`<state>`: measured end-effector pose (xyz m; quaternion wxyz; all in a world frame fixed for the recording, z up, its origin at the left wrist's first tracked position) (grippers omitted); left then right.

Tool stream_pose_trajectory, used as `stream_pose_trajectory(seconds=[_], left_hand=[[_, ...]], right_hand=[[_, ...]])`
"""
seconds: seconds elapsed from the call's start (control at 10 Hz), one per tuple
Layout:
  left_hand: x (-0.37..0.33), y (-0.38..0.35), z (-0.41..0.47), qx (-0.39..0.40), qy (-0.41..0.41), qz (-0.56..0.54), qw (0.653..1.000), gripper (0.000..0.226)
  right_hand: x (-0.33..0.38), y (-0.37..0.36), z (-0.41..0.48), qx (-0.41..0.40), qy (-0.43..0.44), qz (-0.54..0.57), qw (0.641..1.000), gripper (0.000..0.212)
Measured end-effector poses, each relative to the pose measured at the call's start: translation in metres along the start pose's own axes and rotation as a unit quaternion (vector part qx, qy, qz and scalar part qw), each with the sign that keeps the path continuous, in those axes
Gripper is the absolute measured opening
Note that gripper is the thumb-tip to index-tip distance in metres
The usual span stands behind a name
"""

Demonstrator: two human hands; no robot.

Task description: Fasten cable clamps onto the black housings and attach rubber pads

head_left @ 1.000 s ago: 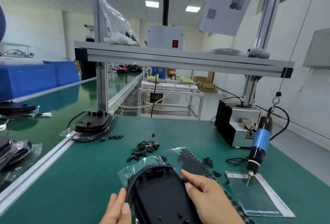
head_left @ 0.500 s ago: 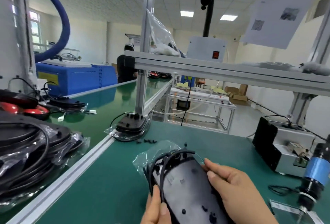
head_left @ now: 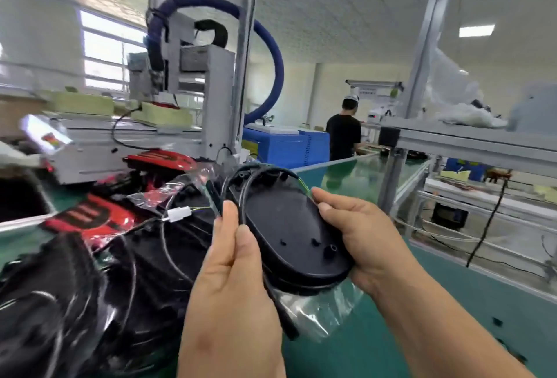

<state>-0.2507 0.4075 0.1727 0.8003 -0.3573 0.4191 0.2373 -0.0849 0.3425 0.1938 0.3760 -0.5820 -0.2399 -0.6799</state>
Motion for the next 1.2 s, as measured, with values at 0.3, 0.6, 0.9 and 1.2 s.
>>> stream_pose_trajectory(seconds=[0.3,0.6,0.9,1.2], left_hand=[[-0.016,0.128,0.030,-0.203,-0.028,-0.079,0.976,0.026],[0.009,0.167,0.037,-0.281,0.063,0.207,0.935,0.042],[-0.011,0.175,0.038,-0.267,-0.010,0.337,0.903,0.057],[-0.049,0.169,0.031,-0.175,-0.057,0.561,0.807,0.094]], right_hand=[[-0.040,-0.159,0.063,0.170,-0.048,-0.033,0.984,0.027],[-0.065,-0.202,0.081,0.161,-0.005,-0.530,0.833,0.032],[-0.049,-0.199,0.072,0.095,0.077,-0.452,0.884,0.054],[-0.047,-0.196,0.066,0.098,0.125,-0.422,0.892,0.051]])
Point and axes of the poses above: each hand's wrist, its own z-axis towards the middle knuckle, its own y-axis out of the back of the hand, x = y × z, the point moved 5 cm from there along z, towards the middle knuckle, and after that the axes turned 12 degrees about x, right-handed, at the moved point
